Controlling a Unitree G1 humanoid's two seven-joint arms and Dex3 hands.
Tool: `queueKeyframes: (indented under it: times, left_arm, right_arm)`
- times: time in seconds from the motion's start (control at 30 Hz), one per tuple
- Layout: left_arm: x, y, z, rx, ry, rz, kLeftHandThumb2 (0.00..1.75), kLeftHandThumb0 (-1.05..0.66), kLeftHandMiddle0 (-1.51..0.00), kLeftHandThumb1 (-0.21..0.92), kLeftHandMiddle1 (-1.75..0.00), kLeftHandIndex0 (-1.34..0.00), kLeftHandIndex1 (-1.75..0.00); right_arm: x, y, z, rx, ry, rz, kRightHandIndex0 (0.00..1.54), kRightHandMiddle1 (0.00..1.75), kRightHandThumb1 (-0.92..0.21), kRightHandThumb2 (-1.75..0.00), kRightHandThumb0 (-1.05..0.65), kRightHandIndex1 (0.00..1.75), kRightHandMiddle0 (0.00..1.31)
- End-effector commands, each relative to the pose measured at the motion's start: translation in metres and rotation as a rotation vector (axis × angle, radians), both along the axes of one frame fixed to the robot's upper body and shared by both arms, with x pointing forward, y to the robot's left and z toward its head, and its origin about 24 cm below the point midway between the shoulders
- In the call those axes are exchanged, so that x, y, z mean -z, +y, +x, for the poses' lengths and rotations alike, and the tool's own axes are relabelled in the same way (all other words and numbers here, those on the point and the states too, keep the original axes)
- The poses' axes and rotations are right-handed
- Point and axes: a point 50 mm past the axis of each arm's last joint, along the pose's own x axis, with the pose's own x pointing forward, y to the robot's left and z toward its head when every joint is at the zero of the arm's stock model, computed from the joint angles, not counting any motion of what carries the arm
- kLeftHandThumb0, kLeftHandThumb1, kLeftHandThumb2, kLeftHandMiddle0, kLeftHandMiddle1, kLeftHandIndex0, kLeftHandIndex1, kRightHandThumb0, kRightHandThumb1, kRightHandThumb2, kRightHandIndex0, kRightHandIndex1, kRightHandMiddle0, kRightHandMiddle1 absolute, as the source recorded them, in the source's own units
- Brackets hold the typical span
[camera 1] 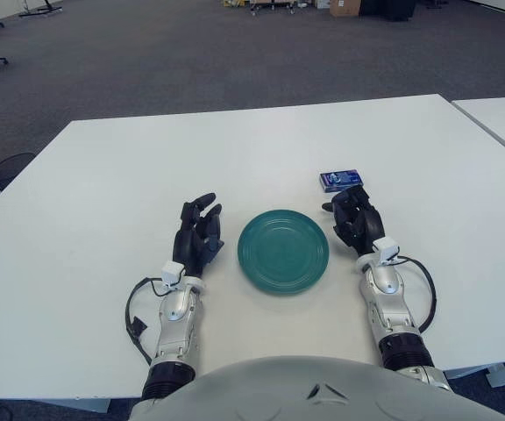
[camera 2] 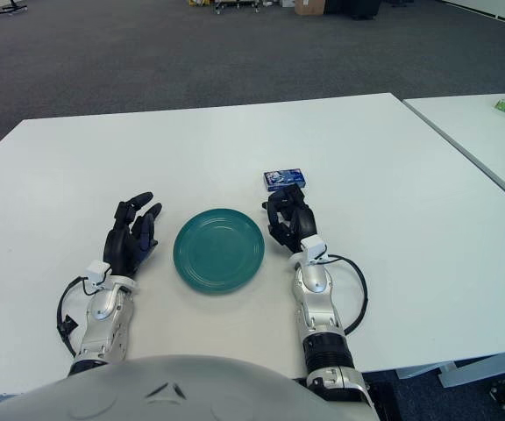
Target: Put the gum into the plate.
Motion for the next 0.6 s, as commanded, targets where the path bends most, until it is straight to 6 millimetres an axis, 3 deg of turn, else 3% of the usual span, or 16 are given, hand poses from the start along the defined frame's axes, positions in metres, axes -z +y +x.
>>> queueKeyframes:
  times: [0.0,0.2,0.33,0.57]
  left_arm:
    - [0.044,-0.015,-0.035,-0.029,0.227,-0.098,0.61,-0.7,-0.38,0.92,-0.48,-0.07,-0.97]
    - [0.044,-0.017,-0.032,-0.019,0.22,-0.108,0.61,-0.72,-0.39,0.92,-0.49,-0.09,-0.98]
    - [0.044,-0.019,-0.031,-0.013,0.216,-0.122,0.6,-0.73,-0.4,0.92,-0.51,-0.11,-0.99]
    - [0.038,-0.028,-0.029,-0.007,0.182,-0.148,0.57,-0.71,-0.39,0.92,-0.56,-0.14,-0.99]
  right_arm:
    - [0.01,-0.011,-0.001,0.026,0.119,0.038,0.45,1.75,-0.92,-0.52,-0.34,1.09,0.19]
    - [-0.036,-0.025,0.035,0.081,-0.071,-0.085,0.46,1.73,-0.92,-0.5,-0.35,1.11,0.21]
    - [-0.056,-0.028,0.051,0.103,-0.174,-0.204,0.44,1.72,-0.92,-0.5,-0.35,1.11,0.21]
    - [-0.105,-0.026,0.079,0.129,-0.467,-0.619,0.4,1.74,-0.92,-0.51,-0.35,1.04,0.19]
